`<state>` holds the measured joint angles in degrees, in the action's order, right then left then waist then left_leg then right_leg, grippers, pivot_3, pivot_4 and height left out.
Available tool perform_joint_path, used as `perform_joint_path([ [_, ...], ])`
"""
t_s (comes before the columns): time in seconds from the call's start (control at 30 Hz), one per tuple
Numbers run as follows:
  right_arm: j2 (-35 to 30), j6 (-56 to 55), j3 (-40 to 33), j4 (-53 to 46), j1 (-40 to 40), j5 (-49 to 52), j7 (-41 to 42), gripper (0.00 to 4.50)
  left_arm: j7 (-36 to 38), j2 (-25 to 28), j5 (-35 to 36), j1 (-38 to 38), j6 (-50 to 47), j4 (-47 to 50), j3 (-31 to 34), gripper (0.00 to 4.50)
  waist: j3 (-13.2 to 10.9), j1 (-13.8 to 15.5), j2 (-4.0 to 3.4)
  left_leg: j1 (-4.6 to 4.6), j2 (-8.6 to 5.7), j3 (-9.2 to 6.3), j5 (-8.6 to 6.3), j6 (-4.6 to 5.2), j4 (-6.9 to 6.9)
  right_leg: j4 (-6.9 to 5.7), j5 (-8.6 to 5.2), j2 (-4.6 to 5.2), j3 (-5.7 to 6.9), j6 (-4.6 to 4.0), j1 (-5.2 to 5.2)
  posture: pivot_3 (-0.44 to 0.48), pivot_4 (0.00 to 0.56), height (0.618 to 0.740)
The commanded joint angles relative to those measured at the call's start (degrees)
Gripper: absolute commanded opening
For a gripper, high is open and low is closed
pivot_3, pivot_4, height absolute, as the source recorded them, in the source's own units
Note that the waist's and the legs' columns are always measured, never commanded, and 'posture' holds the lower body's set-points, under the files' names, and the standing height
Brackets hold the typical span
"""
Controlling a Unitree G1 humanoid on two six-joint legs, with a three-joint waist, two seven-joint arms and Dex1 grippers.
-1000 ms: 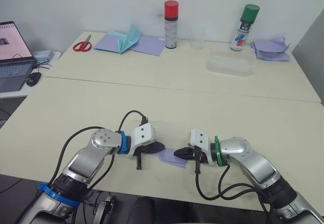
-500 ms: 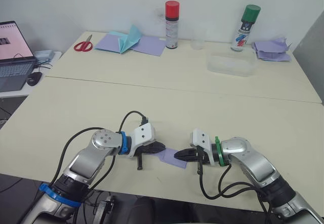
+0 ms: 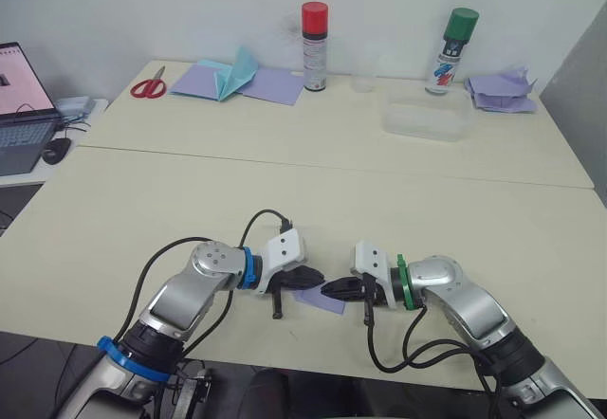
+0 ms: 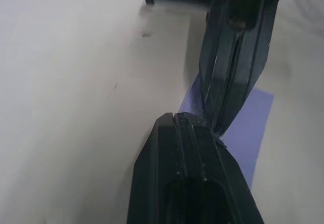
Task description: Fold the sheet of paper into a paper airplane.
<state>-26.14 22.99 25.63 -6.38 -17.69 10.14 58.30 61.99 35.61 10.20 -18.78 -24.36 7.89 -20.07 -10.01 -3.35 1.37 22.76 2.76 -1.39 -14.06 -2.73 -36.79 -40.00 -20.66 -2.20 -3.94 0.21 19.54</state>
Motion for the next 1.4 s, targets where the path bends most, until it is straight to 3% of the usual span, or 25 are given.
perform_joint_path([
  [0.03,-1.0,1.7,1.7,3.1,0.7,-2.8,-0.9,0.02,1.1,4.1,-2.5,3.1,0.9,-1.8,-0.4,0.0,0.0,-0.1,-0.01,-0.01,0.0,-0.01,0.0,0.0,0.02,0.0,0.0,0.0,-0.02,0.0,0.0,0.0,0.15,0.74],
  [0.37,-1.3,0.7,2.1,3.9,0.9,-2.8,-0.9,0.02,-2.3,10.1,-0.3,12.1,0.1,-0.2,7.3,0.0,0.3,-0.1,-0.11,-0.37,0.0,0.01,-0.01,0.0,0.17,0.03,-0.14,0.03,-0.11,0.23,-0.23,0.0,0.15,0.74],
  [0.5,-1.2,-0.2,2.5,4.9,0.8,-2.8,-0.3,0.02,-4.7,10.4,1.6,12.7,-3.0,-1.4,12.2,0.0,0.3,-0.1,-0.18,-0.44,-0.02,0.03,-0.01,0.01,0.24,0.04,-0.15,0.06,-0.12,0.25,-0.27,0.0,0.15,0.74],
  [0.83,0.1,-2.3,1.6,8.3,-1.1,-2.1,0.5,0.02,0.5,13.1,11.4,10.8,-4.0,3.2,21.3,0.0,0.3,-0.1,-0.11,-0.51,0.01,0.04,0.0,0.0,0.42,0.04,-0.15,0.06,-0.11,0.25,-0.2,0.0,0.15,0.74],
  [0.93,0.8,-3.0,0.5,8.6,-1.6,-1.3,0.9,0.02,1.1,12.0,12.3,9.4,-3.8,4.9,20.3,0.0,0.3,-0.1,-0.08,-0.5,0.0,0.05,0.0,-0.01,0.42,0.04,-0.15,0.06,-0.12,0.25,-0.21,0.0,0.15,0.74],
  [1.17,1.3,-2.4,-0.8,6.3,-1.8,-0.2,1.8,0.02,-0.2,5.7,8.2,6.4,-1.9,3.4,11.3,0.0,0.2,-0.1,-0.04,-0.41,-0.02,0.08,0.01,-0.02,0.42,0.04,-0.15,0.05,-0.15,0.25,-0.14,0.0,0.15,0.74],
  [1.4,0.7,-1.7,-1.6,4.5,-0.3,-0.2,1.4,0.02,0.1,5.4,1.7,6.5,2.7,-1.6,5.3,0.0,0.2,0.2,-0.04,-0.16,-0.06,0.02,0.01,-0.02,0.43,0.03,-0.01,0.06,-0.11,0.0,0.09,0.0,0.15,0.74],
])
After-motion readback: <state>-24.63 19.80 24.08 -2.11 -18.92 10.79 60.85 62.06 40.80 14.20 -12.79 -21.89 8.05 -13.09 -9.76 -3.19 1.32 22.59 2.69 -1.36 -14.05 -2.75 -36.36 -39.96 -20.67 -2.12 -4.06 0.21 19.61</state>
